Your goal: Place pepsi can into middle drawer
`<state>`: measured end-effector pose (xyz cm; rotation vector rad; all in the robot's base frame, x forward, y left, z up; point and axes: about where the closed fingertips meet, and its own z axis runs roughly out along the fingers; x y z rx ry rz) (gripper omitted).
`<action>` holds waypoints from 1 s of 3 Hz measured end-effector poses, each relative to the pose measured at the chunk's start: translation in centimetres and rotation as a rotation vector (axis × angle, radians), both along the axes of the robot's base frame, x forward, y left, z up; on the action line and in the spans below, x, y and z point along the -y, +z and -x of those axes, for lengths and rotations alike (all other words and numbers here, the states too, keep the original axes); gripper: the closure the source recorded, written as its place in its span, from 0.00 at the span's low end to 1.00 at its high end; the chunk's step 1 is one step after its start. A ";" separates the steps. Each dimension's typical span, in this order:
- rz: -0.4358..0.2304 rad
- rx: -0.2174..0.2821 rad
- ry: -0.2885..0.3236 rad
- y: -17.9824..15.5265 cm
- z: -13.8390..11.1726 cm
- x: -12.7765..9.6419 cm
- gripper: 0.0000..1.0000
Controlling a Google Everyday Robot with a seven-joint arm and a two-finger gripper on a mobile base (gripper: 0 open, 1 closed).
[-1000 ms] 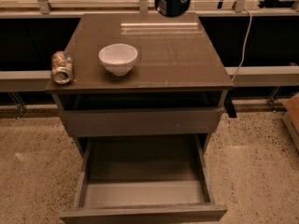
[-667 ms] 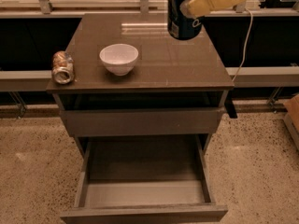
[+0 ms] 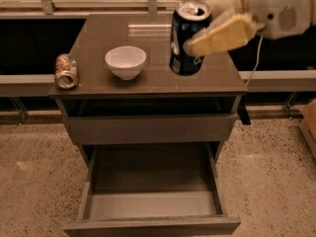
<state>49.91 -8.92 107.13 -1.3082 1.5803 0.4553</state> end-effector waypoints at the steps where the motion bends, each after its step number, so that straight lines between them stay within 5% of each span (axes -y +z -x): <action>1: -0.173 -0.079 0.036 -7.6 2.2 -1.4 1.00; 2: -0.247 -0.134 0.056 -13.4 3.5 -2.5 1.00; 3: -0.242 -0.148 0.066 -14.3 3.9 -2.9 1.00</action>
Offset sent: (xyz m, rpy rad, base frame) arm -0.0494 0.0321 -0.2071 0.3421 0.2052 0.0728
